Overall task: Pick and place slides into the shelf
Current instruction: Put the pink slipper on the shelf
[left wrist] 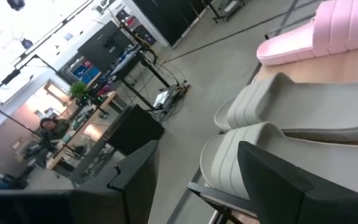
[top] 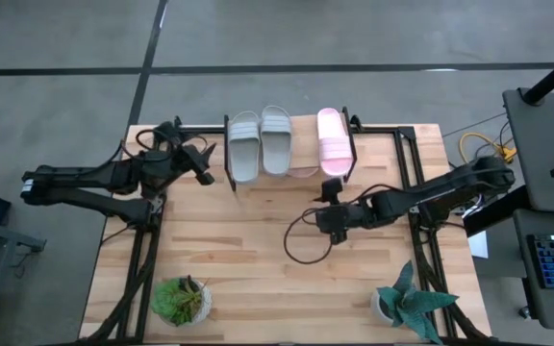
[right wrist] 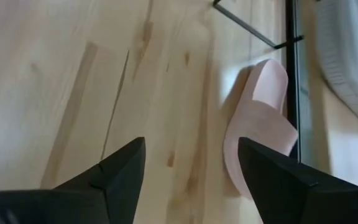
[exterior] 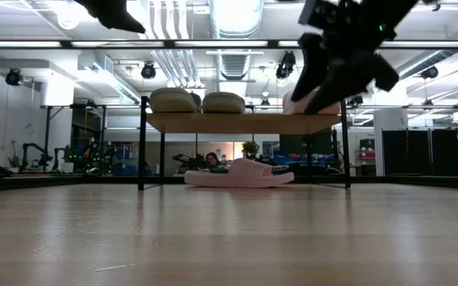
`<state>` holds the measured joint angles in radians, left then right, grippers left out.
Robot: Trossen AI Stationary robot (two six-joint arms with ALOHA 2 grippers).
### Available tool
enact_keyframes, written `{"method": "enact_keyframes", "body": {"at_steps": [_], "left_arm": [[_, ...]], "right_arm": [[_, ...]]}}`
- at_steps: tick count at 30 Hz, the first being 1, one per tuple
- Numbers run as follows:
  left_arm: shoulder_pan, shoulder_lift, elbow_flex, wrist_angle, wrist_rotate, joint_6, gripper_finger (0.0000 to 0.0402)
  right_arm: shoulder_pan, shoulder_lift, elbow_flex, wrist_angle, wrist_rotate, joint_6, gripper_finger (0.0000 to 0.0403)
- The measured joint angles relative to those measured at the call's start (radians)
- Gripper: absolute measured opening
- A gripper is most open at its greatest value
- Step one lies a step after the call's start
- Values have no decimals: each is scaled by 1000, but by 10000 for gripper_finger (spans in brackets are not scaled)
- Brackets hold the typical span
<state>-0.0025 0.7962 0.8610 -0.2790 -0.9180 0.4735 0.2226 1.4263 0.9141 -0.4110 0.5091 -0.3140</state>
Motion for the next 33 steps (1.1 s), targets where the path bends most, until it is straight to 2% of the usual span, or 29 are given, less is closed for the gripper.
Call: {"method": "enact_keyframes", "body": {"at_steps": [4,6,11,16,19,22,25,29,31,33], "left_arm": [[0,-20,-2,-2,0,-22,203],[0,-28,-2,-9,0,-22,203],[0,-38,-4,-21,0,-22,203],[0,-44,-5,-30,0,-23,203],[0,-45,-5,-47,0,-22,203],[0,-48,-5,-59,0,-22,203],[0,-46,-5,-57,0,-23,203],[0,-39,-7,-62,5,-25,203],[0,-36,-10,-63,45,-41,203],[0,-22,-10,-59,132,-51,203]], "right_arm": [[-9,42,-68,140,3,-68,246],[-10,81,-88,217,41,-108,244],[-13,229,-85,262,263,-166,234],[-11,386,-29,261,423,-264,231],[-12,457,11,260,495,-315,230],[-19,503,38,258,516,-349,230],[-22,517,53,254,550,-339,230],[-20,489,58,223,693,-284,230],[-16,426,53,214,692,-219,228],[-10,350,43,205,643,-129,224]]}}
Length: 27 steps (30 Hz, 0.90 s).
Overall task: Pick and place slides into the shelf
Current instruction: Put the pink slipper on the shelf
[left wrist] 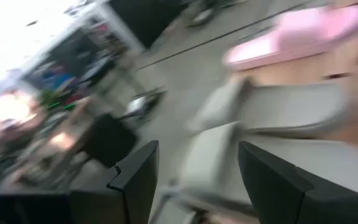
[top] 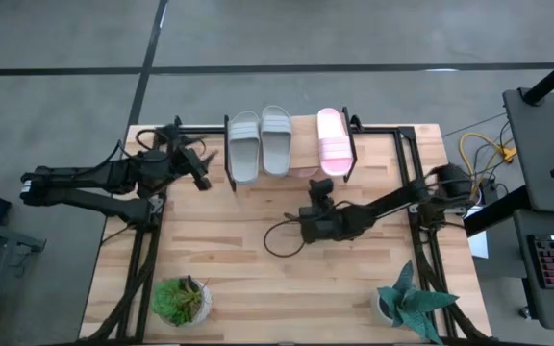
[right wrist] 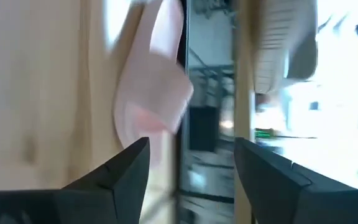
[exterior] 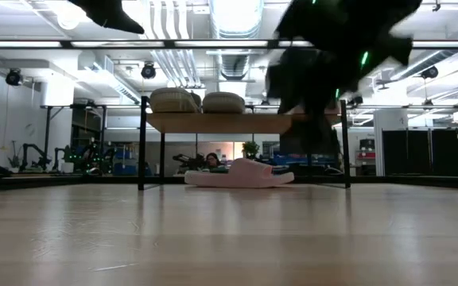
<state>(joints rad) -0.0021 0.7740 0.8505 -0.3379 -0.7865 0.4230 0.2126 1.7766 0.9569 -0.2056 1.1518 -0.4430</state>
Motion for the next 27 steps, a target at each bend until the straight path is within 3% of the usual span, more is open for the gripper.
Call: {"method": "enact_keyframes", "body": {"at_steps": [5,7,10,14,18,27], "left_arm": [[-18,36,0,61,182,2,203],[-42,76,0,81,183,25,203],[-92,172,1,130,183,58,203],[-168,327,2,255,128,114,203],[-224,476,31,350,31,160,203],[-292,802,164,581,-2,147,203]], "right_arm": [[43,-233,-38,3,-117,164,212],[80,-317,-48,3,-97,189,207],[145,-447,-65,3,33,212,201],[225,-617,-92,4,159,237,192],[256,-775,-127,4,155,258,186],[256,-988,-241,2,151,260,184]]}}
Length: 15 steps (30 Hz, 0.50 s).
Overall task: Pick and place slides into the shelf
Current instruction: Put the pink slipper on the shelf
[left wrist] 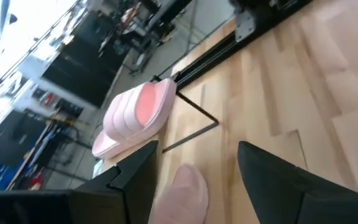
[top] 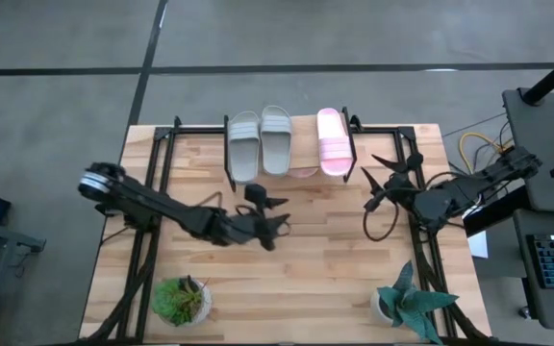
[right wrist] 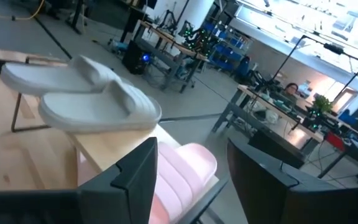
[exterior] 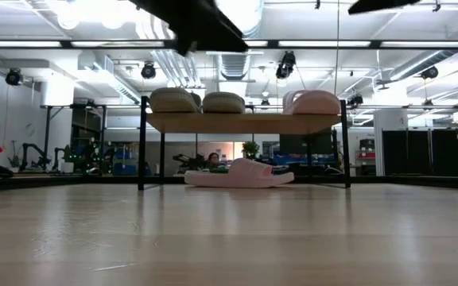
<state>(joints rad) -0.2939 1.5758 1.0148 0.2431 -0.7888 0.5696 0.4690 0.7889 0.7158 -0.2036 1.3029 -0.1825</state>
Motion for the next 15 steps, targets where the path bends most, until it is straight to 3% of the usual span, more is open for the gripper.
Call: {"method": "enact_keyframes", "body": {"at_steps": [12,15], "left_arm": [[1,449,296,20,-406,-74,203],[1,533,373,19,-463,-74,203]], "right_arm": [[0,-63,-194,-1,0,151,183],[0,-60,-226,0,0,183,183]]}}
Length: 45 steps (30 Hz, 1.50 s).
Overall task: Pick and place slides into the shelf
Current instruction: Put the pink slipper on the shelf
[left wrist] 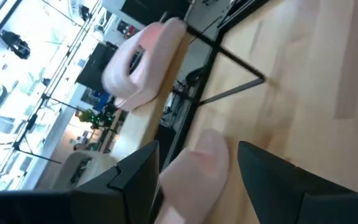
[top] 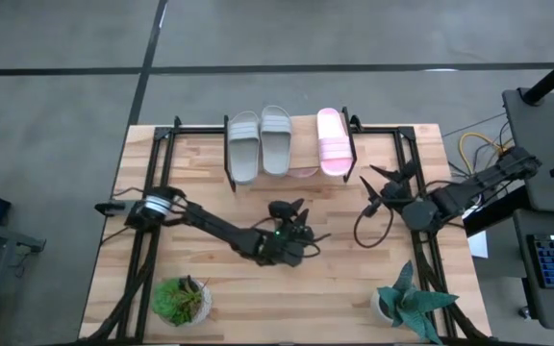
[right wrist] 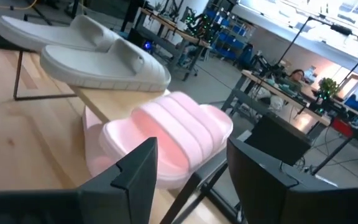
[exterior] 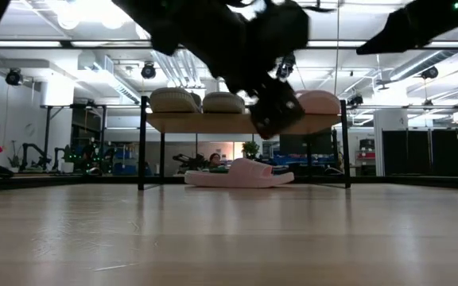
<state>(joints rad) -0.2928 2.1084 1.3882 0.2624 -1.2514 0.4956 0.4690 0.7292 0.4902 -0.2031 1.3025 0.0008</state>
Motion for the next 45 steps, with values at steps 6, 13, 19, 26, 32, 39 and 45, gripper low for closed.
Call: {"method": "enact_keyframes", "body": {"at_steps": [6,13,19,26,32,39,45], "left_arm": [[8,121,119,0,-26,-118,203],[33,212,219,15,-89,-280,203],[52,285,250,18,-249,-372,203],[61,294,213,17,-227,-660,203],[66,293,176,15,-147,-865,203],[97,292,93,12,-148,-1068,203],[139,292,66,16,-140,-1177,203]], "right_arm": [[0,0,-29,0,0,65,183],[0,0,-30,-1,0,77,183],[0,0,-32,-1,0,78,183],[0,1,-33,-2,0,77,183],[0,0,-36,-2,0,69,183],[0,1,-38,-2,-1,51,183],[0,1,-38,-2,-1,51,182]]}}
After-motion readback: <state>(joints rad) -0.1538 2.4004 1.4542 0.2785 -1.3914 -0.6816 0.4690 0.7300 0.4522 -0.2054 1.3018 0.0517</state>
